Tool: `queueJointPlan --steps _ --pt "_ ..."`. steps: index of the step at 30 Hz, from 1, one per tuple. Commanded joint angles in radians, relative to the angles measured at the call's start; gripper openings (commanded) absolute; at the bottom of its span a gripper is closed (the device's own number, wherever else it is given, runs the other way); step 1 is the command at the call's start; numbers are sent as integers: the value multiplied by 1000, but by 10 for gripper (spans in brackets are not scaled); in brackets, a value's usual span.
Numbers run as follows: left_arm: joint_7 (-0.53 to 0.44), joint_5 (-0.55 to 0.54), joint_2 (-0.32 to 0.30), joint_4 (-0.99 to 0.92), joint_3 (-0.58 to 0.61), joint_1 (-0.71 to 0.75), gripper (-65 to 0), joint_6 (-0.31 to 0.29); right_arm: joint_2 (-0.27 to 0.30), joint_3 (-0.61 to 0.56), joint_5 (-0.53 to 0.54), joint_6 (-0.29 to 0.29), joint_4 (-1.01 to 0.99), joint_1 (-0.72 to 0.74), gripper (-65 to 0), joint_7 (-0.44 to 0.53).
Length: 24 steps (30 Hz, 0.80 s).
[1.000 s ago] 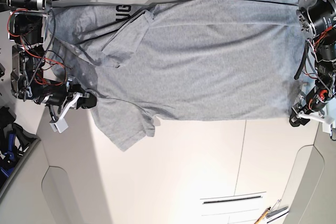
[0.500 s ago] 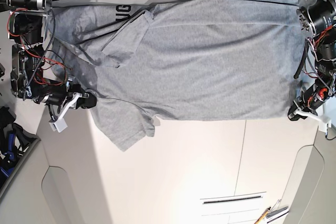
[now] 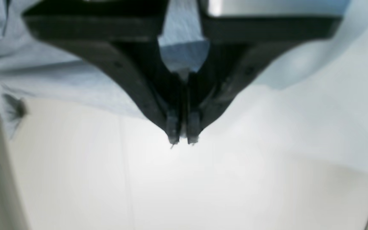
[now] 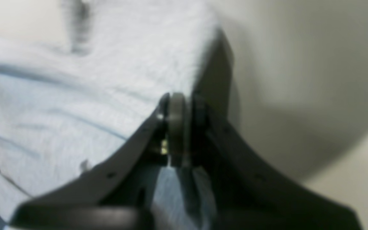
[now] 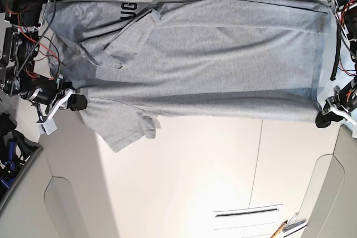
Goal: Fold the T-shirt properly
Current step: 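Fold the hem over toward the shoulder edge with both grippers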
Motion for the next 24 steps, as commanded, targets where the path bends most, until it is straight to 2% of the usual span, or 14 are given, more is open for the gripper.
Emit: queueJointPlan --steps 1,7,12,16,24 --pt "0 -40 -28 48 -29 6 -650 -9 16 7 16 7 53 -9 -650 3" --pt "82 -134 -28 201 -177 171 -650 -9 16 7 15 6 272 -157 -650 -30" --pt "179 -233 -28 256 -275 281 -650 -9 16 7 -4 -2 390 -263 -650 -80" --pt "233 -268 -28 256 -291 337 -650 -9 16 7 -23 -8 412 -317 -650 -87" --pt "235 -268 -28 256 -291 410 -650 -9 16 7 -70 -14 412 -348 -650 -86"
